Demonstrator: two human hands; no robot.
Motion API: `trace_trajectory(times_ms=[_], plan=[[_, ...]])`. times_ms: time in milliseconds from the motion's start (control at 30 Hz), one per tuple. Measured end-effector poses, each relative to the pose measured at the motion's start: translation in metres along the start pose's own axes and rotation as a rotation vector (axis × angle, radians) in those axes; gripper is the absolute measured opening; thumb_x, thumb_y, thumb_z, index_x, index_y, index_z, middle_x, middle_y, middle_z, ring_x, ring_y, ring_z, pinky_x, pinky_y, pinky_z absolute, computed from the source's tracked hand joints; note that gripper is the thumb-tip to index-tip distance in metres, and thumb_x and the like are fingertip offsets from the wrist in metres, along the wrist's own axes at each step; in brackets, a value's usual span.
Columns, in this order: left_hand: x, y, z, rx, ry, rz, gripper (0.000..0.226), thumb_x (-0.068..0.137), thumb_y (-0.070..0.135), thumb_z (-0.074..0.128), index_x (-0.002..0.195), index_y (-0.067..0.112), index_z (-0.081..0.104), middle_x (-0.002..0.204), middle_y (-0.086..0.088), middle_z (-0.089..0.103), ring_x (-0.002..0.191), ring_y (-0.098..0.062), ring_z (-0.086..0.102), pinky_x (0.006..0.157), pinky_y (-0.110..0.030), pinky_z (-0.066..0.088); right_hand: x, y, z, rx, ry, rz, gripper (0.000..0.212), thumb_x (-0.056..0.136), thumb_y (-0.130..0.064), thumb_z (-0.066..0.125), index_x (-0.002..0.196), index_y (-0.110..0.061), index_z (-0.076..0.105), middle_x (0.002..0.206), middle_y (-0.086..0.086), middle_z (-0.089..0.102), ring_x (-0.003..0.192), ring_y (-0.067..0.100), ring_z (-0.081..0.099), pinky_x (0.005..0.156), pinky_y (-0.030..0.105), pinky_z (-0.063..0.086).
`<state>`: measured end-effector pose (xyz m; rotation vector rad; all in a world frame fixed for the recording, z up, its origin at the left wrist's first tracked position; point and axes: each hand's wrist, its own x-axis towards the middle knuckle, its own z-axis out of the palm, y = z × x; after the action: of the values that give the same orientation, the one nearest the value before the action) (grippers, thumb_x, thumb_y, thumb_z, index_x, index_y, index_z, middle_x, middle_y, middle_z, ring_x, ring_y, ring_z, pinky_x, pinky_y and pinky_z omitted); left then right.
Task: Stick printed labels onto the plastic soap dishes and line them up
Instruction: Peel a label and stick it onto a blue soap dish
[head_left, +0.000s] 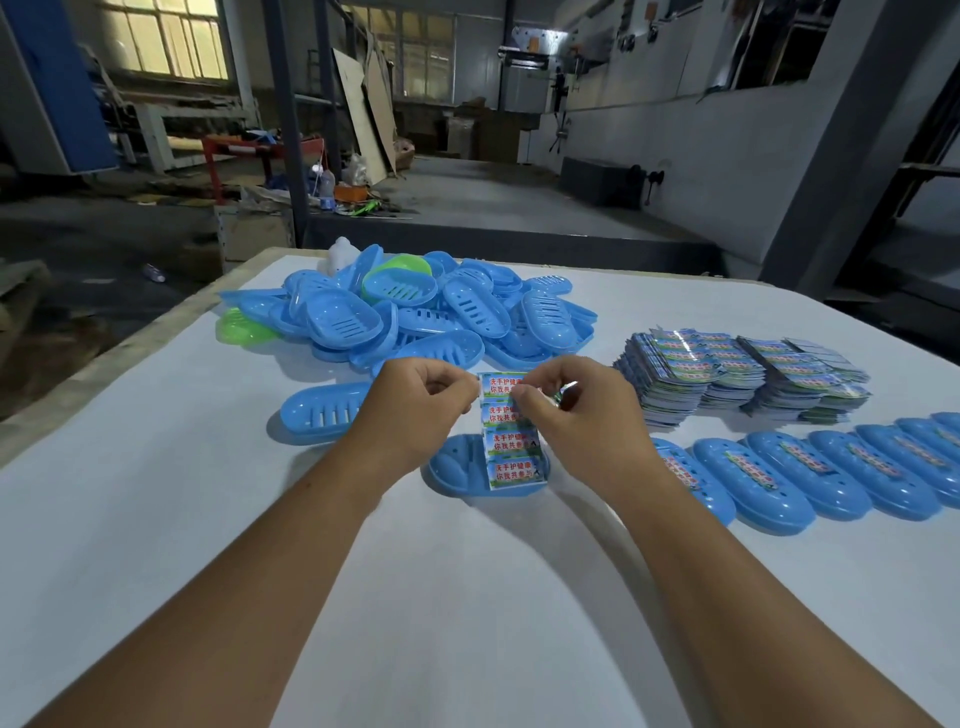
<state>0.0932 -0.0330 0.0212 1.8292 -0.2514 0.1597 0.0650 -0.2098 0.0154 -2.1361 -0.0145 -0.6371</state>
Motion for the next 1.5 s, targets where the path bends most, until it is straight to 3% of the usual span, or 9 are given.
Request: trace_trajectory(times_ms=[200, 467, 600, 733, 900, 1067, 1167, 1333, 1500], plan=[[-0.004, -0.003, 0.006, 0.030, -0.022, 0.074, 0.016, 0.090, 0.024, 0.069, 0.076, 0.018, 0.074, 0.072, -0.004, 0.072, 0.063, -0.007, 0.061, 0.064, -0.029, 0.053, -0.006, -0.004, 0.004, -0.035, -0.038, -0.044, 0.026, 0.083, -0.052, 0.073, 0.068, -0.031, 0.074, 0.063, -0.020, 0.066, 0.051, 0.000, 0.053, 0.055, 0.021, 0.038], [-0.004, -0.007, 0.012, 0.083, -0.012, 0.116, 0.014, 0.088, 0.026, 0.070, 0.075, 0.021, 0.073, 0.071, 0.006, 0.072, 0.064, -0.003, 0.061, 0.061, -0.014, 0.048, -0.009, -0.014, 0.006, -0.080, -0.018, -0.001, 0.030, 0.071, -0.046, 0.052, 0.069, -0.022, 0.069, 0.061, -0.001, 0.063, 0.056, 0.015, 0.053, 0.060, 0.038, 0.053], [-0.004, -0.006, 0.012, 0.130, 0.026, 0.093, 0.016, 0.088, 0.026, 0.067, 0.073, 0.022, 0.070, 0.063, 0.014, 0.066, 0.055, 0.002, 0.054, 0.053, -0.009, 0.041, -0.008, -0.014, 0.004, -0.058, -0.007, 0.019, 0.026, 0.074, -0.034, 0.054, 0.065, -0.012, 0.064, 0.059, 0.004, 0.059, 0.051, 0.007, 0.042, 0.054, 0.036, 0.047], [-0.001, -0.005, 0.009, 0.191, 0.127, 0.023, 0.019, 0.088, 0.026, 0.061, 0.072, 0.019, 0.065, 0.061, 0.009, 0.063, 0.057, -0.003, 0.054, 0.056, -0.022, 0.042, -0.005, -0.012, 0.000, 0.009, -0.012, 0.064, 0.031, 0.080, -0.021, 0.058, 0.053, -0.014, 0.044, 0.046, -0.004, 0.035, 0.049, 0.008, 0.029, 0.050, 0.029, 0.029], [0.005, -0.003, 0.004, 0.181, 0.212, -0.055, 0.019, 0.095, 0.025, 0.052, 0.079, 0.016, 0.059, 0.077, 0.001, 0.068, 0.074, -0.017, 0.066, 0.061, -0.031, 0.052, 0.000, -0.005, -0.002, 0.006, 0.021, 0.088, 0.028, 0.081, -0.022, 0.058, 0.063, -0.003, 0.048, 0.054, -0.002, 0.033, 0.054, 0.012, 0.027, 0.054, 0.030, 0.028], [0.005, -0.004, 0.001, 0.307, 0.228, 0.005, 0.018, 0.100, 0.029, 0.053, 0.083, 0.025, 0.057, 0.077, 0.009, 0.066, 0.066, 0.001, 0.060, 0.044, -0.009, 0.037, 0.002, 0.000, -0.002, -0.091, 0.031, 0.105, 0.026, 0.086, -0.028, 0.055, 0.069, -0.009, 0.062, 0.058, -0.001, 0.056, 0.052, 0.013, 0.043, 0.057, 0.035, 0.046], [0.005, -0.003, -0.002, 0.422, 0.207, 0.079, 0.016, 0.101, 0.030, 0.053, 0.088, 0.023, 0.058, 0.084, 0.005, 0.067, 0.073, -0.012, 0.063, 0.059, -0.024, 0.041, 0.001, -0.001, -0.003, -0.263, 0.026, 0.066, 0.027, 0.092, -0.034, 0.051, 0.075, -0.019, 0.067, 0.074, -0.006, 0.067, 0.070, 0.017, 0.062, 0.068, 0.038, 0.055], [0.003, -0.001, -0.005, 0.472, 0.132, 0.107, 0.017, 0.101, 0.027, 0.054, 0.099, 0.016, 0.066, 0.093, -0.003, 0.072, 0.089, -0.023, 0.066, 0.076, -0.035, 0.051, -0.002, 0.001, -0.004, -0.490, -0.017, -0.066, 0.027, 0.102, -0.039, 0.043, 0.093, -0.026, 0.065, 0.095, -0.008, 0.061, 0.085, 0.019, 0.059, 0.073, 0.037, 0.050], [0.005, 0.000, -0.009, 0.465, 0.123, 0.068, 0.017, 0.100, 0.028, 0.055, 0.098, 0.017, 0.068, 0.091, -0.002, 0.072, 0.086, -0.021, 0.065, 0.073, -0.032, 0.050, -0.001, 0.000, -0.003, -0.550, -0.035, -0.055, 0.028, 0.105, -0.039, 0.038, 0.099, -0.024, 0.062, 0.100, -0.006, 0.059, 0.091, 0.022, 0.058, 0.076, 0.040, 0.050]])
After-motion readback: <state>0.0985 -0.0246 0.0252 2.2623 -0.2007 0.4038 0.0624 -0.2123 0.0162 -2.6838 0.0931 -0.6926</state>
